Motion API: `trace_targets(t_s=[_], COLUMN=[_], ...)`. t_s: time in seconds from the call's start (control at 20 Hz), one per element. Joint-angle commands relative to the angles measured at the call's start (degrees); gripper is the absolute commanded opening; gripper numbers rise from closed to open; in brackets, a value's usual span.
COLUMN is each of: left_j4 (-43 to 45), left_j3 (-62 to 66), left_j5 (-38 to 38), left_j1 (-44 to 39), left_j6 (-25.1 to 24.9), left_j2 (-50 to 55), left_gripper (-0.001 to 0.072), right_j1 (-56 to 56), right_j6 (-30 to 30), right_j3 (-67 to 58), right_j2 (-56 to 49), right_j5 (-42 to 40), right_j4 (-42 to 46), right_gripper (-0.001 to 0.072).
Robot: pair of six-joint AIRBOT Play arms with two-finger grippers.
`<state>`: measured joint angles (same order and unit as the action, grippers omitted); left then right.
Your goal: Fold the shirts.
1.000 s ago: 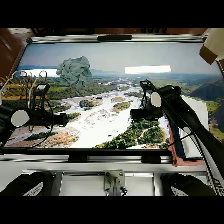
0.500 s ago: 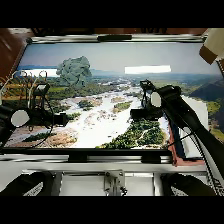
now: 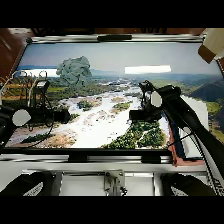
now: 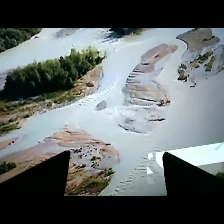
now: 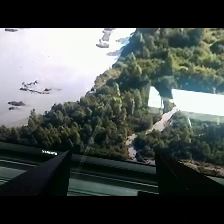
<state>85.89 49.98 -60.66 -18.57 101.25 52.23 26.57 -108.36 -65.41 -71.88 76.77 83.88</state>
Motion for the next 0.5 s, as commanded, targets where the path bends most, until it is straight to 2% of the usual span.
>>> trace_targets(t_s=[0.0,0.15,0.25,0.3,0.35,0.45], left_j4=[-2.4,-2.6,-2.6,-2.3,-2.3,-2.3], left_j3=[0.0,-0.2,0.0,0.7,2.6,8.7], left_j5=[2.0,2.7,9.2,12.2,13.1,13.8], left_j1=[0.0,0.0,0.0,0.5,1.7,4.5], left_j6=[0.0,0.0,0.5,2.3,3.9,2.6], left_j2=[0.2,0.2,0.4,1.3,3.6,11.3], left_gripper=[0.0704,0.0703,0.07,0.0639,0.0618,0.0618], right_j1=[0.0,0.0,0.0,0.0,0.0,0.0], right_j6=[1.4,1.6,1.6,1.6,1.5,1.5], right_j3=[0.0,0.0,0.0,0.0,0.0,0.0], right_j2=[0.0,0.0,0.0,0.0,0.0,0.0], right_j5=[1.5,1.6,0.5,-0.1,-0.6,-0.8], right_j4=[-1.0,-0.8,-0.5,-0.9,-1.6,-1.6], right_gripper=[0.0629,0.0629,0.0629,0.0629,0.0629,0.0629])
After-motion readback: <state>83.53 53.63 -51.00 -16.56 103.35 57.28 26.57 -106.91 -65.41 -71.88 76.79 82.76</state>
